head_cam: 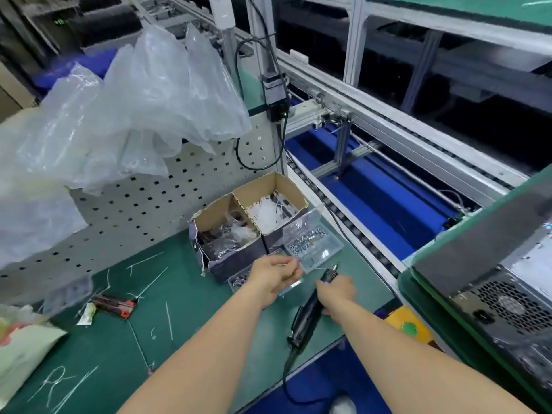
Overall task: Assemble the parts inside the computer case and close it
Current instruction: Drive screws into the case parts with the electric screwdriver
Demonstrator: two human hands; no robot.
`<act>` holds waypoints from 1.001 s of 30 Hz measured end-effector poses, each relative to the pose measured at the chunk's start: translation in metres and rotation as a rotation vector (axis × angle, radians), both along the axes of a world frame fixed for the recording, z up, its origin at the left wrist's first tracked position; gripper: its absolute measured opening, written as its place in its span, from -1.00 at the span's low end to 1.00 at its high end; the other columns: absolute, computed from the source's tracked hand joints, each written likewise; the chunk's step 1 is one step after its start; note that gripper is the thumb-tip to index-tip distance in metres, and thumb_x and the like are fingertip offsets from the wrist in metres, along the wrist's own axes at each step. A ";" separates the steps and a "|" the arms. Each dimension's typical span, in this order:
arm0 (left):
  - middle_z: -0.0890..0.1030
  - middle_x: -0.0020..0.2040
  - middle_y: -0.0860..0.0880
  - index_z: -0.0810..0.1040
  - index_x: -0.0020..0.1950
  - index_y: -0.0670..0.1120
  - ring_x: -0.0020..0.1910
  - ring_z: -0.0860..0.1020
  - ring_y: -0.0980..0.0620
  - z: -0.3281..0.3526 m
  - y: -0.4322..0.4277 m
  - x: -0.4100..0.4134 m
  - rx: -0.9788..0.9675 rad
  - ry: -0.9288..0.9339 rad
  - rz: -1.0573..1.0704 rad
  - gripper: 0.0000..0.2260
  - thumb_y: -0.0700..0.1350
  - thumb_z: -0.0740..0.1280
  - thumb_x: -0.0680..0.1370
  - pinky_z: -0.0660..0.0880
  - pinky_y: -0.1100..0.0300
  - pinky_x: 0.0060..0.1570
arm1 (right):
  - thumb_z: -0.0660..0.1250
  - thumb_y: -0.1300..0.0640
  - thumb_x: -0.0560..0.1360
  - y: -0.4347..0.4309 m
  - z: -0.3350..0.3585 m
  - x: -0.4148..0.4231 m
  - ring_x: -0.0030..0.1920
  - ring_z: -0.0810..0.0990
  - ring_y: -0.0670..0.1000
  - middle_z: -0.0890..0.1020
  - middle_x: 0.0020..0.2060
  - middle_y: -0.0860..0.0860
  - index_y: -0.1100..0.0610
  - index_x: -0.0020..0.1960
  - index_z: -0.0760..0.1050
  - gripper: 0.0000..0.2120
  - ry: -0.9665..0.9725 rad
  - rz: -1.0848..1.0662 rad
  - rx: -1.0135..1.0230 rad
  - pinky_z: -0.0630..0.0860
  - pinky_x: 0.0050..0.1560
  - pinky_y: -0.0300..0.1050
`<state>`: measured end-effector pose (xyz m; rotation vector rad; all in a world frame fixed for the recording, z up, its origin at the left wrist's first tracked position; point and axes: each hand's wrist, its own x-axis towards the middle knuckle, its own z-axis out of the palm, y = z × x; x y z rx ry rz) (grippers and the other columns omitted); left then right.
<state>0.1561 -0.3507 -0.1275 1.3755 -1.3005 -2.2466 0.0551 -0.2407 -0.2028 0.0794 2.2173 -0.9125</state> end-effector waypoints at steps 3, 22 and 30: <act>0.70 -0.16 -0.18 0.61 0.09 -0.35 -0.22 0.70 -0.02 -0.007 -0.004 -0.014 0.052 -0.033 -0.044 -0.87 -0.35 0.42 0.55 0.63 0.27 -0.21 | 0.32 0.03 0.65 0.006 0.007 0.002 0.07 0.62 0.24 0.59 0.16 0.22 0.31 0.35 0.38 -0.58 0.040 0.069 -0.038 0.62 0.09 0.10; 0.65 -0.39 0.05 0.52 -0.10 -0.11 -0.16 0.56 0.10 0.061 0.118 -0.094 0.300 0.184 -0.619 -0.78 -0.04 0.24 0.69 0.47 0.17 -0.08 | 0.15 0.04 0.70 0.135 0.141 0.084 -0.33 0.64 0.30 0.56 -0.32 0.13 -0.15 0.37 0.24 -0.73 0.444 -0.192 -0.285 0.62 -0.31 0.31; 0.59 -0.26 -0.02 0.49 -0.16 -0.12 -0.22 0.52 0.05 0.104 0.211 -0.078 0.257 0.085 -0.803 -0.71 -0.01 0.23 0.70 0.44 0.12 -0.21 | 0.16 0.05 0.69 0.224 0.161 0.111 -0.48 0.57 0.12 0.55 -0.30 0.10 -0.10 0.37 0.24 -0.73 0.522 -0.241 -0.205 0.59 -0.49 0.12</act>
